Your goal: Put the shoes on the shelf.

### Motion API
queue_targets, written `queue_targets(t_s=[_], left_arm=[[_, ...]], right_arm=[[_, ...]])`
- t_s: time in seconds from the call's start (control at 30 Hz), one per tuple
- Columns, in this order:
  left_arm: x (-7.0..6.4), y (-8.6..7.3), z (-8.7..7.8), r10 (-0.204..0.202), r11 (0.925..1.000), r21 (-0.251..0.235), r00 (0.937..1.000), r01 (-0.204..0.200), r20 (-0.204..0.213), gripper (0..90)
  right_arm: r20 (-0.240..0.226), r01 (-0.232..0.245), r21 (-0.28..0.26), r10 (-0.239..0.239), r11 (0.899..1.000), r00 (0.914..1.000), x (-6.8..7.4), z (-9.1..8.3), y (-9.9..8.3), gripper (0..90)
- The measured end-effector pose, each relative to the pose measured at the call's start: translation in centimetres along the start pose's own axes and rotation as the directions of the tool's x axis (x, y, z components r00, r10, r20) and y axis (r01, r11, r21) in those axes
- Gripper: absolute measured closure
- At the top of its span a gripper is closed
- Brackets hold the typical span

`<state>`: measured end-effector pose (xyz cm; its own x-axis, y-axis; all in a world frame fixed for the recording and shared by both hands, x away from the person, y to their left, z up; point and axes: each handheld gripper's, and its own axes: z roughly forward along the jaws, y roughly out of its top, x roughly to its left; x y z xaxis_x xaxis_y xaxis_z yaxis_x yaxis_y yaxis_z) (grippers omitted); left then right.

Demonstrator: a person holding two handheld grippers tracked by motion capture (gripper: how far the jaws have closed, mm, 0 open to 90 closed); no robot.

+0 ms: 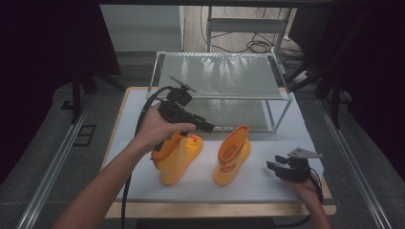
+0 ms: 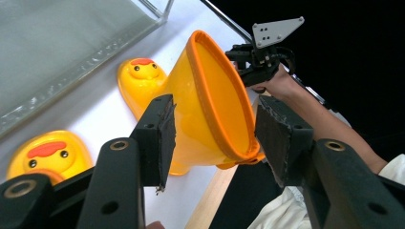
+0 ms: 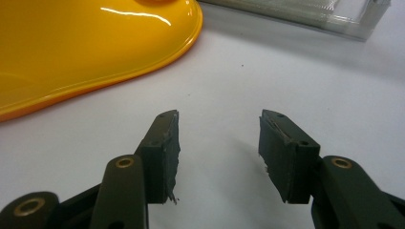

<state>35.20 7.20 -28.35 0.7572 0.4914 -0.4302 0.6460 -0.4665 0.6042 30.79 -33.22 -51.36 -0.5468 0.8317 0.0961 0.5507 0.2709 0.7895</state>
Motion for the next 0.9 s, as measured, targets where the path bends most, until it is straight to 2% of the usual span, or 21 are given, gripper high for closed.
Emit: queue_targets(t_s=[0.3,0.47,0.57,0.63,0.67,0.9], left_arm=[[-0.1,0.7,1.6,-0.006,0.9991,0.041,0.9999,0.006,0.008,49.5],[-0.1,0.7,2.4,0.007,0.9961,0.088,1.0,-0.007,0.0,49.5],[-0.3,0.9,3.1,0.014,0.9937,0.111,0.9999,-0.013,-0.005,49.6],[-0.6,1.1,3.6,0.011,0.9919,0.127,0.9998,-0.009,-0.015,50.7],[-0.8,1.2,3.9,-0.002,0.9927,0.12,0.9999,0.004,-0.015,50.8],[-1.4,2.1,5.5,-0.001,0.9869,0.161,0.9996,0.006,-0.027,51.1]], right_arm=[[0.0,0.004,0.008,-0.004,1.0,1.0,0.1,0.1,0.0,48.8],[-0.005,0.01,0.009,-0.01,1.0,0.9999,0.1,0.1,0.0,48.8],[-0.003,0.01,0.014,-0.01,1.0,0.9999,0.1,0.1,0.0,48.8],[-0.002,0.01,0.013,-0.01,1.0,1.0,0.1,0.1,0.0,48.8],[-0.001,0.01,0.013,-0.01,1.0,1.0,0.1,0.1,0.0,48.8],[0.0,0.007,0.014,-0.007,1.0,1.0,0.0,0.1,-0.1,48.8]])
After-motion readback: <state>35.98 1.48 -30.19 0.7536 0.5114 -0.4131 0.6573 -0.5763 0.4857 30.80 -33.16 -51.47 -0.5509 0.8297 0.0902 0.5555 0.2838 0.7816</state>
